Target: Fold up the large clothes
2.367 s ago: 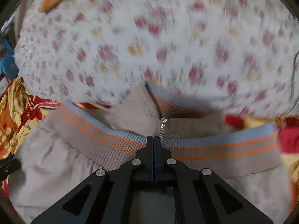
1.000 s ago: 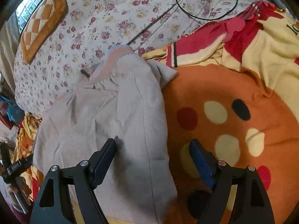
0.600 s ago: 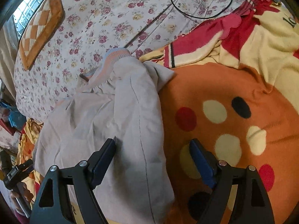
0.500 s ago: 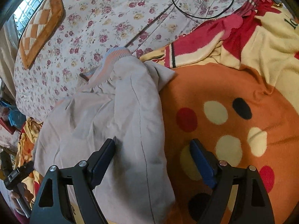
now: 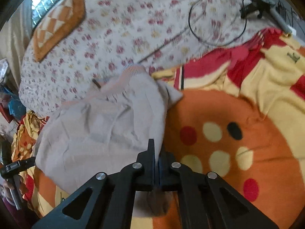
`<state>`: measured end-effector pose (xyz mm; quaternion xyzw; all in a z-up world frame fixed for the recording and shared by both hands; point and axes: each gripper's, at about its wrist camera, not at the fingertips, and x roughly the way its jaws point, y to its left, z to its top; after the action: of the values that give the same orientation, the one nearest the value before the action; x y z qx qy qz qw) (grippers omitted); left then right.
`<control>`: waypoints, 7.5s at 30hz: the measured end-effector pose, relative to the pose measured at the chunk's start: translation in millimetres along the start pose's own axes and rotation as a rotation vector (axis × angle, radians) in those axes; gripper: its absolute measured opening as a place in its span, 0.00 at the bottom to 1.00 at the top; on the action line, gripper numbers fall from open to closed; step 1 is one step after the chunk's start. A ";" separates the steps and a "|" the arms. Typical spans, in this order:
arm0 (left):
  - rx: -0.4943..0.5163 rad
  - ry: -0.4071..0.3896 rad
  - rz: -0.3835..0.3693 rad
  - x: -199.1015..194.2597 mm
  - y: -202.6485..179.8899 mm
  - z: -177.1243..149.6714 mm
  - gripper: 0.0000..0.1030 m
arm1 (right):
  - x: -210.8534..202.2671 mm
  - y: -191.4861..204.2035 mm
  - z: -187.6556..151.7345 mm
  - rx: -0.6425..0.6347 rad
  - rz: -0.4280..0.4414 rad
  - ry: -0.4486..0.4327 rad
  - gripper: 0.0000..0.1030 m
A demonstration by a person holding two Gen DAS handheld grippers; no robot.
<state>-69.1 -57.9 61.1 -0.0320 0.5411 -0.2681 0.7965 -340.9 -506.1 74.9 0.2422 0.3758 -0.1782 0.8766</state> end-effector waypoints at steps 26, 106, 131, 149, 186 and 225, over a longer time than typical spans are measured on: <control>0.032 -0.008 -0.012 6.3 -9.0 0.9 0.83 | -28.4 4.7 6.8 -0.021 0.161 -0.144 0.43; -0.140 -0.049 0.107 27.4 2.6 35.2 0.84 | 197.9 318.5 44.8 -0.460 0.102 0.169 0.56; -0.142 -0.096 0.083 13.0 13.1 44.8 0.84 | 212.5 356.9 47.2 -0.424 0.292 0.309 0.15; -0.184 -0.095 0.050 57.6 7.9 47.8 0.93 | 123.7 167.2 57.4 -0.340 0.009 0.185 0.47; 0.383 -0.048 -0.212 53.3 -285.6 -6.4 0.09 | 72.1 -8.6 81.9 0.341 0.348 0.204 0.53; 0.146 -0.091 0.188 59.0 -188.7 -27.6 0.72 | 60.4 76.0 71.3 -0.061 0.288 0.103 0.13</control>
<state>-151.4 -239.7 64.2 0.0647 0.4839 -0.2292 0.8421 -223.0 -491.5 94.9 0.2758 0.3866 -0.0266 0.8796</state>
